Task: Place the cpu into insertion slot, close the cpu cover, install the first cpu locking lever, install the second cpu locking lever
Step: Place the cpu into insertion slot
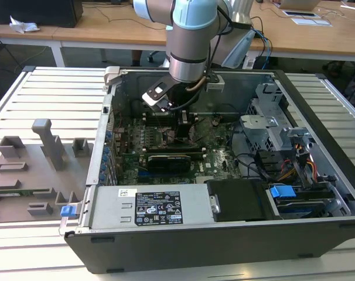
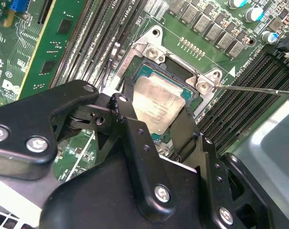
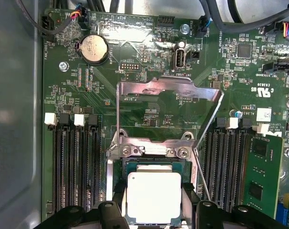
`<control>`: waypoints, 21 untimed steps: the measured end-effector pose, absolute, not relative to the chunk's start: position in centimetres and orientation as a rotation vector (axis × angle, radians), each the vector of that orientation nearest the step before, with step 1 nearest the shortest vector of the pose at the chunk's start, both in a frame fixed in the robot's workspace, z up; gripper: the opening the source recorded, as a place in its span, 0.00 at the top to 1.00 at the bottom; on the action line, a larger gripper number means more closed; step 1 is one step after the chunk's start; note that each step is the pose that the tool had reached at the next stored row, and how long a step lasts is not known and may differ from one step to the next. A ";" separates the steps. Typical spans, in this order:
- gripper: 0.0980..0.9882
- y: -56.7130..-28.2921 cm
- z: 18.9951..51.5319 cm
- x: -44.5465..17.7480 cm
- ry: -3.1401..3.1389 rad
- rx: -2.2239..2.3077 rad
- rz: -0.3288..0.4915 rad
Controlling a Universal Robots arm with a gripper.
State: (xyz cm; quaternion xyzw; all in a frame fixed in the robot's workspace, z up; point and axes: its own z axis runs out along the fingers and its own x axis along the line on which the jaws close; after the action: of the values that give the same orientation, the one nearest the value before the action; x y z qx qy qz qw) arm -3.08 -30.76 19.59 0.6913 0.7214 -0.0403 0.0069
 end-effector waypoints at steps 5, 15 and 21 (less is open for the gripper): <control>0.42 -30.8 19.6 -3.1 2.257 2.162 -0.126; 0.44 -30.8 21.2 -3.1 2.257 2.162 -0.126; 0.85 -30.8 23.1 -3.1 2.257 2.162 -0.126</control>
State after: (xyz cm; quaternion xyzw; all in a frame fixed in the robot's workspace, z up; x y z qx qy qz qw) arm -3.08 -30.75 23.10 0.6913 0.7214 -0.0402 0.0069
